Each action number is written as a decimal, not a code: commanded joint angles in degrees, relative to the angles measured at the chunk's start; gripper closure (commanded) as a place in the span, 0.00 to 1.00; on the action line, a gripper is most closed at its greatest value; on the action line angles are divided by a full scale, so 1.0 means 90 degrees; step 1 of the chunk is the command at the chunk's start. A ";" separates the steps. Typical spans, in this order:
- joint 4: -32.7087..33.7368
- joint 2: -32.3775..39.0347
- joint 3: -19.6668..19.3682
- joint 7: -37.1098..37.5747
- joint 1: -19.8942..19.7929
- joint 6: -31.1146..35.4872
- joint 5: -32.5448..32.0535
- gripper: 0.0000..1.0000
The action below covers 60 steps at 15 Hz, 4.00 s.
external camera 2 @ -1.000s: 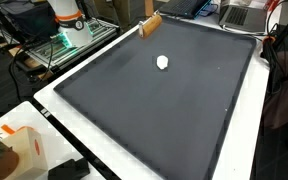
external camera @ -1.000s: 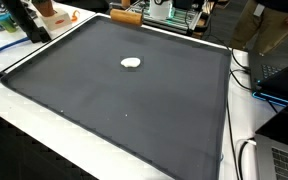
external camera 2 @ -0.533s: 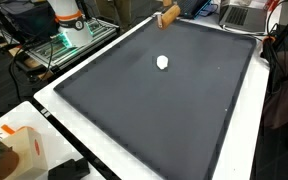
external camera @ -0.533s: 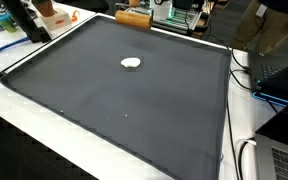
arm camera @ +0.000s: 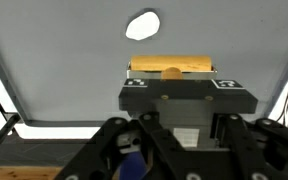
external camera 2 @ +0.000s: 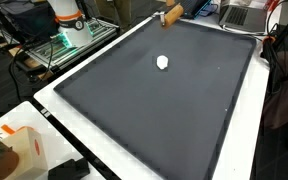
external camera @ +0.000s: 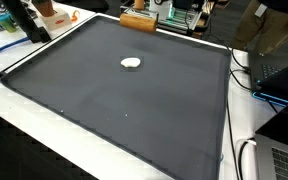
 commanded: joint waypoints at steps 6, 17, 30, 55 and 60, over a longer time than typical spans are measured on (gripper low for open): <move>0.0341 0.0284 -0.0048 0.0014 -0.0104 -0.0201 -0.0125 0.77; 0.1330 0.0902 -0.0007 -0.0015 -0.0071 -0.1024 -0.0594 0.77; 0.2513 0.1840 -0.0043 0.0142 0.0021 -0.1838 -0.0714 0.77; 0.5258 0.3848 -0.0292 0.0190 0.0141 -0.3809 -0.0600 0.77; 0.5174 0.3903 -0.0363 0.0137 0.0165 -0.3601 -0.0587 0.52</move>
